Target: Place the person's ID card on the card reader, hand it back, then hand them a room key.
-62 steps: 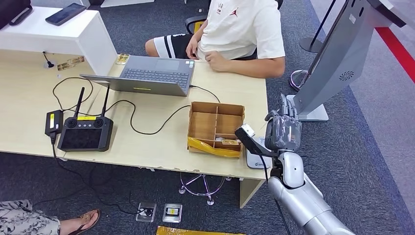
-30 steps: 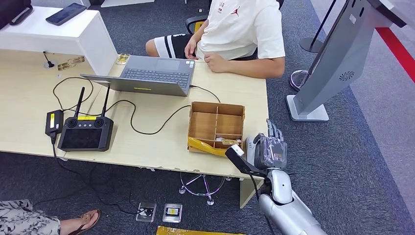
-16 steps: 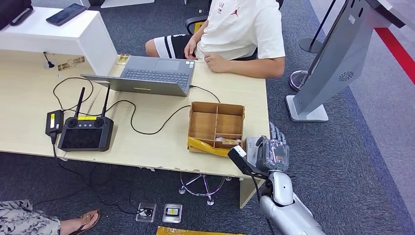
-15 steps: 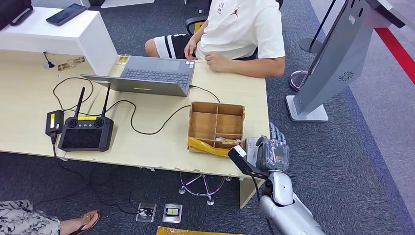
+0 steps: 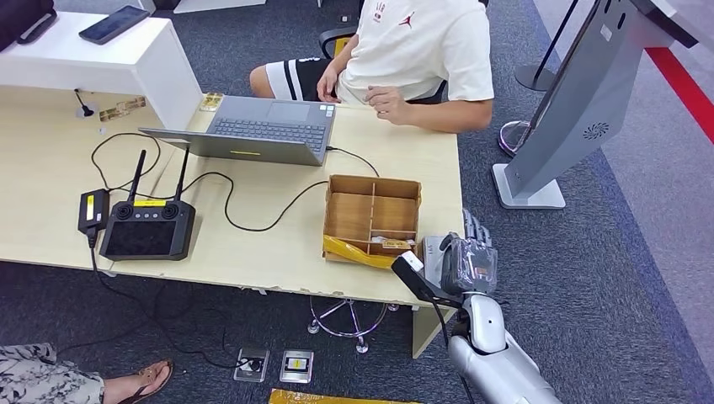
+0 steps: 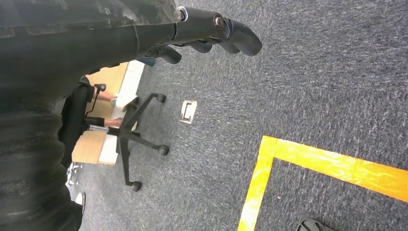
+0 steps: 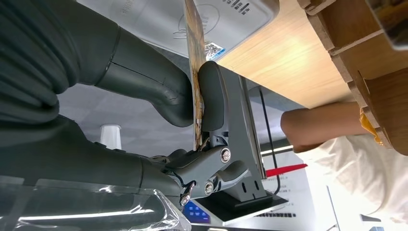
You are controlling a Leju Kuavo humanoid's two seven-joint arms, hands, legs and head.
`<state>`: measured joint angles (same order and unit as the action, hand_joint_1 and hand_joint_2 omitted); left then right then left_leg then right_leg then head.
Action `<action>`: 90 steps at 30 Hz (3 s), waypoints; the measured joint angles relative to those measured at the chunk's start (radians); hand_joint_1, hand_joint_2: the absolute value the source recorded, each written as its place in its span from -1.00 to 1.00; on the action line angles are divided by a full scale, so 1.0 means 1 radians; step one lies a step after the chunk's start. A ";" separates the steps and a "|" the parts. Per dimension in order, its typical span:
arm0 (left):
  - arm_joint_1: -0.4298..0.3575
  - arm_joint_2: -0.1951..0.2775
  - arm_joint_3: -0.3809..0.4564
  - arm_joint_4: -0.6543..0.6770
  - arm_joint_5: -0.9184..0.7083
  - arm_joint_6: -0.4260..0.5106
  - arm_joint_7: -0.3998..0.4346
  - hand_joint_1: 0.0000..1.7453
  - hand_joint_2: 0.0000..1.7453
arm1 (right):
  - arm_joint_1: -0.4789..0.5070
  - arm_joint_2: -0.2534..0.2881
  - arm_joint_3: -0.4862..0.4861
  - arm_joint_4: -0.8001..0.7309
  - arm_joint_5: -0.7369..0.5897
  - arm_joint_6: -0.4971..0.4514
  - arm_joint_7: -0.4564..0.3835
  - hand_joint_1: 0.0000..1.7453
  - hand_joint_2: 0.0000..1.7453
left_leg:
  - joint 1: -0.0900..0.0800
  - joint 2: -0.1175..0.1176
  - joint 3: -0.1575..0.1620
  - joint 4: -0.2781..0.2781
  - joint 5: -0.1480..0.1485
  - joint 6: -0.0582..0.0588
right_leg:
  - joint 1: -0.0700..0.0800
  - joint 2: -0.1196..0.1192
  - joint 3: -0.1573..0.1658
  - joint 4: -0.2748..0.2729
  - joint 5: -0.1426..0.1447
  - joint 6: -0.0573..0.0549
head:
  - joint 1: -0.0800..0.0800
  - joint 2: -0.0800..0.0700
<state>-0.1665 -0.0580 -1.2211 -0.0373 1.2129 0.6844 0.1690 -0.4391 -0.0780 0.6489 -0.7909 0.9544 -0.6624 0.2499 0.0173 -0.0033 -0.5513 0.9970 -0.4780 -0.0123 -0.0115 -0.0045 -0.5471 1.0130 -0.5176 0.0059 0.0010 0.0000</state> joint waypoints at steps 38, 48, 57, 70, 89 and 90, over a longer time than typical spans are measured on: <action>-0.007 0.003 0.014 -0.007 -0.115 0.000 -0.026 -1.00 1.00 | -0.478 0.208 0.053 -0.114 0.375 0.219 0.079 1.00 1.00 | 0.001 -0.010 -0.008 0.000 0.006 -0.002 | 0.002 -0.009 -0.006 0.003 0.002 -0.001 | 0.000 0.000; -0.007 0.019 0.041 0.015 -0.103 0.000 -0.022 -1.00 1.00 | -0.528 0.249 0.079 0.184 0.368 0.241 0.138 1.00 1.00 | 0.001 -0.010 -0.010 0.000 0.006 -0.002 | 0.002 -0.008 -0.008 0.002 0.002 -0.001 | 0.000 0.000; -0.007 0.023 0.053 0.017 -0.105 0.000 -0.021 -1.00 1.00 | -0.531 0.249 0.081 0.263 0.360 0.193 0.151 -1.00 1.00 | 0.001 -0.009 -0.009 0.000 0.006 -0.002 | 0.002 -0.007 -0.008 0.002 0.002 -0.001 | 0.000 0.000; -0.007 0.017 0.075 0.017 -0.102 0.000 0.008 -1.00 1.00 | -0.511 0.248 0.080 0.203 0.207 -0.012 -0.110 -1.00 1.00 | 0.001 -0.007 -0.009 0.000 0.006 -0.002 | 0.002 -0.006 -0.008 0.002 0.002 -0.001 | 0.000 0.000; -0.004 0.018 0.118 0.024 -0.076 0.000 0.062 -1.00 1.00 | -0.108 0.065 0.195 -0.712 -0.058 0.200 -0.183 -1.00 1.00 | 0.001 -0.004 -0.008 0.000 0.005 -0.003 | 0.001 -0.004 -0.008 0.002 0.002 -0.001 | 0.000 0.000; -0.004 0.018 0.120 0.024 -0.076 0.000 0.060 -1.00 1.00 | -0.098 0.055 0.201 -0.735 -0.055 0.209 -0.179 -1.00 1.00 | 0.001 -0.004 -0.008 0.000 0.005 -0.003 | 0.001 -0.004 -0.008 0.002 0.002 -0.001 | 0.000 0.000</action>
<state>-0.1707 -0.0399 -1.1012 -0.0133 1.1367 0.6847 0.2291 -0.5371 -0.0233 0.8495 -1.5259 0.8995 -0.4538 0.0708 0.0187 -0.0068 -0.5591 0.9972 -0.4730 -0.0151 -0.0100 -0.0080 -0.5553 1.0147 -0.5154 0.0049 0.0010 0.0000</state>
